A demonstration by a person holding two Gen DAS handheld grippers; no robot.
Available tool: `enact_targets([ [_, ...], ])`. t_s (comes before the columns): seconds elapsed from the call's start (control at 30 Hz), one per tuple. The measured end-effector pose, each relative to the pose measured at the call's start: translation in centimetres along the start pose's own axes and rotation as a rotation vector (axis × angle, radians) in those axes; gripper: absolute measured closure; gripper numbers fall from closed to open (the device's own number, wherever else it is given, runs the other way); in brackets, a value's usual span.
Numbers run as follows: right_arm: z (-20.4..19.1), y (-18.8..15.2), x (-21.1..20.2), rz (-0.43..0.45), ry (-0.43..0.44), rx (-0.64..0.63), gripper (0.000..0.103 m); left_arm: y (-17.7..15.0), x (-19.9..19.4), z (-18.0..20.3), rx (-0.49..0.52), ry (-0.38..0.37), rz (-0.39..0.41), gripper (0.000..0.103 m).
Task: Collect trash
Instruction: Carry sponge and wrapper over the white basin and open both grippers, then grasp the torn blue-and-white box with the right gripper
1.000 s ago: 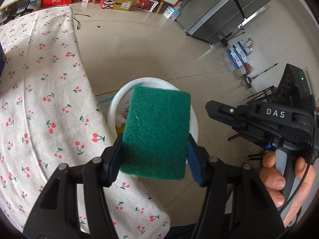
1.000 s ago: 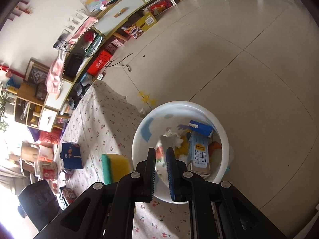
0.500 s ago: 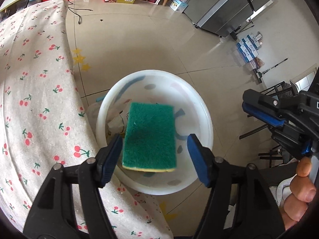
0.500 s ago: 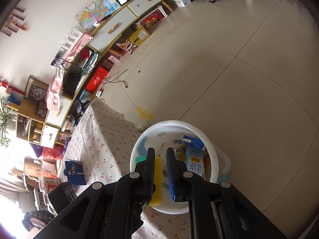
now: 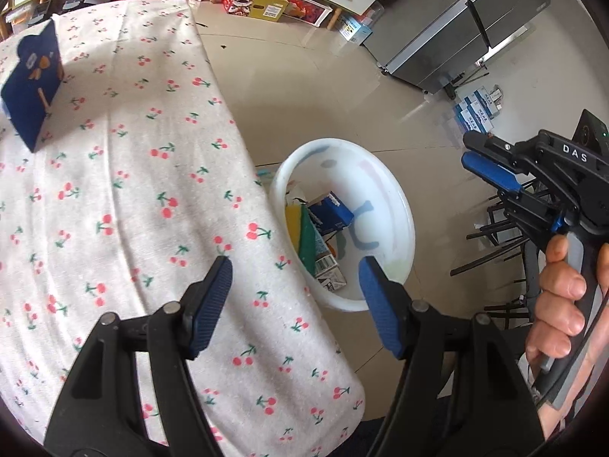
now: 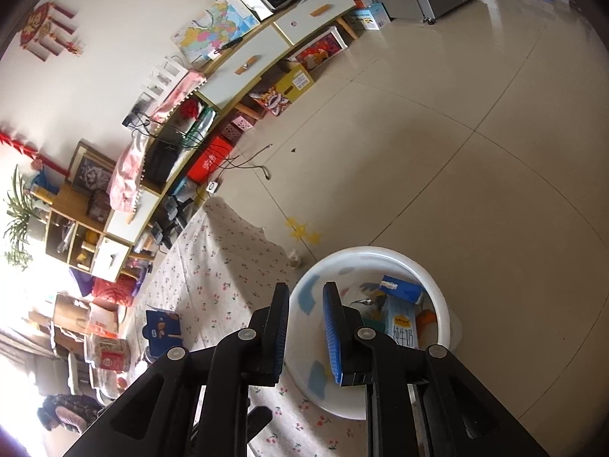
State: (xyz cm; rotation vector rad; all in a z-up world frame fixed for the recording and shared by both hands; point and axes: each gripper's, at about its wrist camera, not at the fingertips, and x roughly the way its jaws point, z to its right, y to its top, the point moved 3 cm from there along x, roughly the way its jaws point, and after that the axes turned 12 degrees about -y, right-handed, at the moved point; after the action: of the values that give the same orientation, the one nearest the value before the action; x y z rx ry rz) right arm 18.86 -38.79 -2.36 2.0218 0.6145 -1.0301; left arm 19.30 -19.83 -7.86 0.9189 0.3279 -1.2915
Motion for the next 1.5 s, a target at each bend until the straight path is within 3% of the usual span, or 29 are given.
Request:
enact_targets([
  [0.07, -1.1, -0.2, 0.0, 0.008, 0.000, -0.036, 0.077, -0.2, -1.6, -0.6, 0.013, 0.036, 0.017, 0.033],
  [0.3, -5.5, -1.6, 0.7, 0.023, -0.027, -0.204, 0.074, -0.5, -7.4, -4.2, 0.000, 0.139, 0.069, 0.033],
  [0.63, -11.8, -5.1, 2.5, 0.022, -0.064, -0.413, 0.065, 0.5, -17.8, -13.2, -0.113, 0.330, 0.188, 0.033],
  [0.83, -17.5, -9.4, 4.1, 0.021, -0.069, -0.600, 0.055, -1.0, -20.5, -17.6, -0.300, 0.279, 0.260, 0.033],
  [0.93, -19.8, -11.2, 5.2, 0.012, -0.069, -0.657, 0.053, -1.9, -21.5, -18.8, -0.347, 0.298, 0.274, 0.033],
  [1.1, -23.1, -13.5, 6.9, 0.016, -0.071, -0.711, 0.050, -2.3, -23.8, -20.3, -0.373, 0.373, 0.310, 0.033],
  [1.2, -25.1, -15.1, 8.3, 0.007, -0.053, -0.734, 0.049, -2.6, -24.2, -21.4, -0.395, 0.363, 0.291, 0.033],
  [1.5, -29.8, -18.9, 10.4, 0.126, -0.092, -0.861, 0.044, -3.2, -26.5, -22.8, -0.414, 0.433, 0.302, 0.033],
])
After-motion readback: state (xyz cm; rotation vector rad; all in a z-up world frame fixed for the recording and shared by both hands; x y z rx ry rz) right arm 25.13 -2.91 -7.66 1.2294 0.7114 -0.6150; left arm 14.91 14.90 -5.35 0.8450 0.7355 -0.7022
